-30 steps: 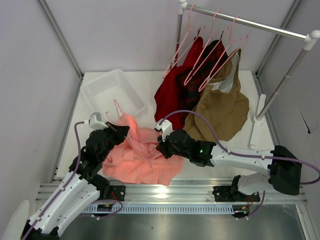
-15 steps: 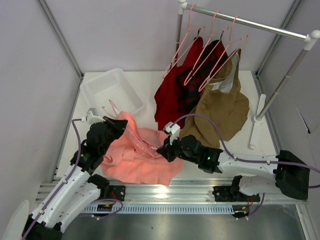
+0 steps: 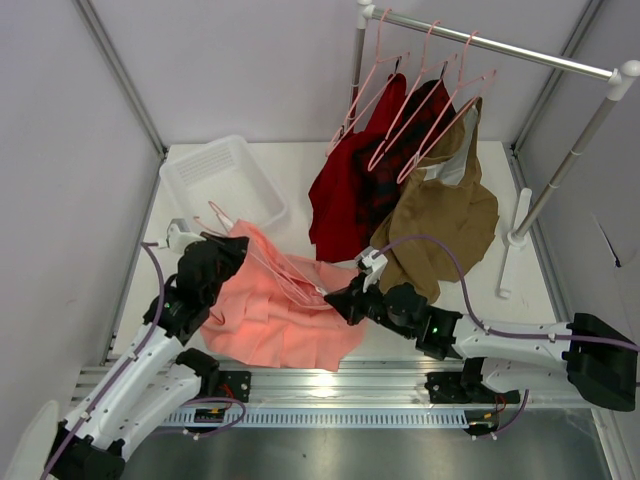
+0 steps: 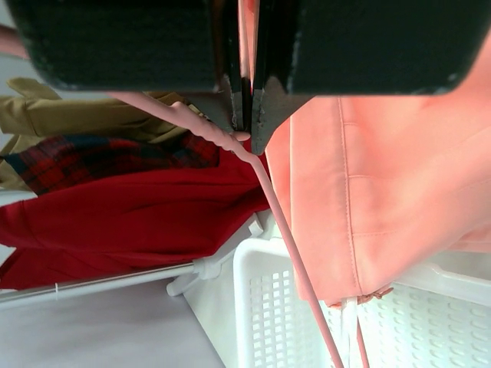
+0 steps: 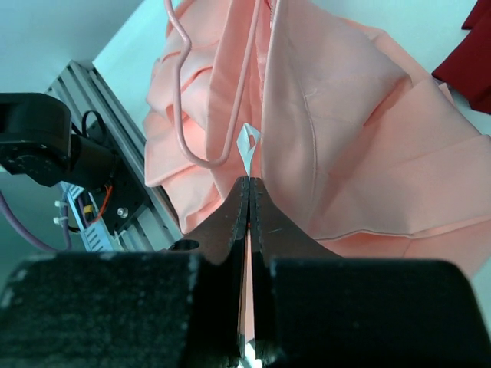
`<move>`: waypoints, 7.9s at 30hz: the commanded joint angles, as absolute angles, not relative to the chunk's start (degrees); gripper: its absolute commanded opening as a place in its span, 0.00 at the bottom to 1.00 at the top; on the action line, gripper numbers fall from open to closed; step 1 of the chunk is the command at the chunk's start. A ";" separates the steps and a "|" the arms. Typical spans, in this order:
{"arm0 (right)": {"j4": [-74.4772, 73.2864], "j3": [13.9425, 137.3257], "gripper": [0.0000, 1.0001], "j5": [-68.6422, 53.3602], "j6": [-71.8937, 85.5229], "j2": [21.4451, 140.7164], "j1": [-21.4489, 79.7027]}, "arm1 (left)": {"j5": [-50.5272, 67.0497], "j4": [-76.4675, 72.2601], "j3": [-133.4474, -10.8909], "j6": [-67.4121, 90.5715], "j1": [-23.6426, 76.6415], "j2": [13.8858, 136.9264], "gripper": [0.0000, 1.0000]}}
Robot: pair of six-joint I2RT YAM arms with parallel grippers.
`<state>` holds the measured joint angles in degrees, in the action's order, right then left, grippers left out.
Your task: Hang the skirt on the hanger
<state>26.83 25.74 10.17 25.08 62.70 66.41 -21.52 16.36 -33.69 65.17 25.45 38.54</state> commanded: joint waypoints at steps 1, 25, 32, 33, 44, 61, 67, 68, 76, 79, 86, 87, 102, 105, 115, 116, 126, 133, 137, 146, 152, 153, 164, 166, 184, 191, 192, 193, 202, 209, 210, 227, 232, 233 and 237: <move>34.19 25.31 0.00 12.31 26.54 60.82 66.80 | -25.31 15.12 -36.83 68.46 24.79 39.81 0.00; 39.99 32.86 0.00 20.66 8.89 68.37 73.03 | -22.76 15.03 -39.46 70.31 24.79 44.65 0.00; 39.38 35.77 0.00 22.32 4.84 72.16 74.62 | -23.20 15.91 -39.64 70.23 24.79 43.42 0.00; 39.11 36.03 0.00 22.76 4.57 72.33 74.79 | -23.20 16.08 -39.64 70.14 24.79 43.33 0.00; 33.49 36.30 0.00 28.39 0.88 70.23 77.78 | -22.59 16.35 -40.08 69.87 24.61 42.81 0.00; 33.84 34.54 0.00 31.02 -0.08 69.52 80.06 | -17.67 17.14 -40.25 71.46 22.77 41.66 0.00; 34.19 34.10 0.00 32.95 -2.29 69.87 81.65 | -16.70 17.84 -41.13 71.19 22.15 41.31 0.00; 34.28 33.93 0.00 32.87 -2.29 69.79 81.74 | -16.44 18.02 -41.13 71.10 21.97 41.13 0.00; 35.68 34.27 0.00 34.54 -3.42 70.58 81.65 | -15.12 18.90 -41.31 70.75 21.53 39.73 0.00; 37.17 34.45 0.00 35.07 -4.13 70.66 81.65 | -15.12 18.98 -40.70 71.01 21.62 39.38 0.00; 37.53 34.72 0.00 34.54 -4.75 69.44 81.65 | -15.47 18.81 -39.73 71.19 21.53 39.55 0.00; 37.36 34.54 0.00 34.37 -4.49 69.09 81.65 | -15.56 18.72 -39.73 71.19 21.53 39.72 0.00; 34.89 32.52 0.00 34.89 -3.34 65.48 81.91 | -15.82 18.46 -40.08 70.93 19.60 40.61 0.00; 34.72 32.17 0.00 34.02 -2.81 65.65 81.83 | -15.38 18.28 -40.17 71.10 18.90 40.43 0.00; 36.39 32.96 0.00 32.70 -3.60 66.36 81.83 | -14.24 17.58 -39.81 71.37 18.81 41.40 0.00; 36.30 32.96 0.00 32.35 -3.60 66.36 81.91 | -14.33 17.58 -39.81 71.28 18.81 41.31 0.00; 35.86 33.05 0.00 31.29 -1.32 67.59 82.18 | -13.89 16.96 -39.37 71.54 18.72 41.05 0.00; 37.18 34.80 0.00 31.99 -2.46 71.01 82.18 | -13.01 17.05 -39.11 71.46 18.63 39.82 0.00; 38.58 35.16 0.00 34.01 -3.34 71.54 82.00 | -13.09 17.75 -38.58 71.37 18.63 38.94 0.00; 36.83 34.63 0.00 32.43 -2.55 67.33 81.74 | -13.10 17.23 -38.06 71.19 18.11 39.20 0.00; 36.56 34.28 0.00 32.87 -2.81 66.80 81.74 | -12.39 16.70 -37.79 71.37 17.93 39.20 0.00; 36.74 34.28 0.00 32.96 -2.81 66.88 81.65 | -12.22 16.61 -37.71 71.37 17.93 39.11 0.00; 38.85 34.80 0.00 33.57 -3.08 70.31 80.69 | -12.04 16.35 -36.92 71.89 17.84 37.53 0.00; 39.11 35.07 0.00 33.14 -2.99 71.10 80.16 | -11.87 16.17 -36.74 71.98 17.84 37.00 0.00; 38.05 35.33 0.04 30.76 -0.26 69.52 77.96 | -11.43 15.73 -36.39 72.07 17.75 36.56 0.00; 36.13 35.86 0.00 29.27 1.22 68.82 77.52 | -12.56 16.43 -36.04 71.90 17.67 36.30 0.00; 34.82 35.95 0.00 28.31 1.84 68.56 77.52 | -12.92 16.61 -36.04 71.63 17.67 36.47 0.00; 31.76 36.21 0.10 24.82 2.19 68.12 77.35 | -13.35 16.79 -36.12 71.46 17.67 36.56 0.00; 7.95 45.76 0.36 13.01 -2.09 70.39 81.56 | -12.22 15.47 -33.75 70.66 16.88 37.00 0.00; -6.84 60.00 0.51 5.54 -10.09 82.06 82.35 | -12.13 14.50 -30.94 71.01 16.61 35.69 0.00; -8.33 61.77 0.52 5.02 -11.41 83.74 82.27 | -12.04 14.07 -30.68 71.19 16.52 35.60 0.00; -26.63 81.38 0.50 13.87 -20.83 102.83 80.24 | -12.48 12.04 -27.86 71.28 16.44 34.54 0.00; -27.95 83.14 0.47 20.03 -21.44 106.69 81.03 | -12.22 11.95 -27.16 71.28 16.44 34.01 0.00; -27.95 83.67 0.46 21.00 -21.36 107.66 81.21 | -12.22 12.04 -27.25 71.19 16.35 33.84 0.00; -26.64 83.76 0.43 24.78 -21.09 108.11 81.56 | -12.48 12.30 -26.98 71.19 16.35 33.31 0.00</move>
<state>-26.39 81.14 19.25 -20.14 108.12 81.01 -12.84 12.58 -27.73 71.00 17.08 33.78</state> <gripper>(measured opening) 0.441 0.045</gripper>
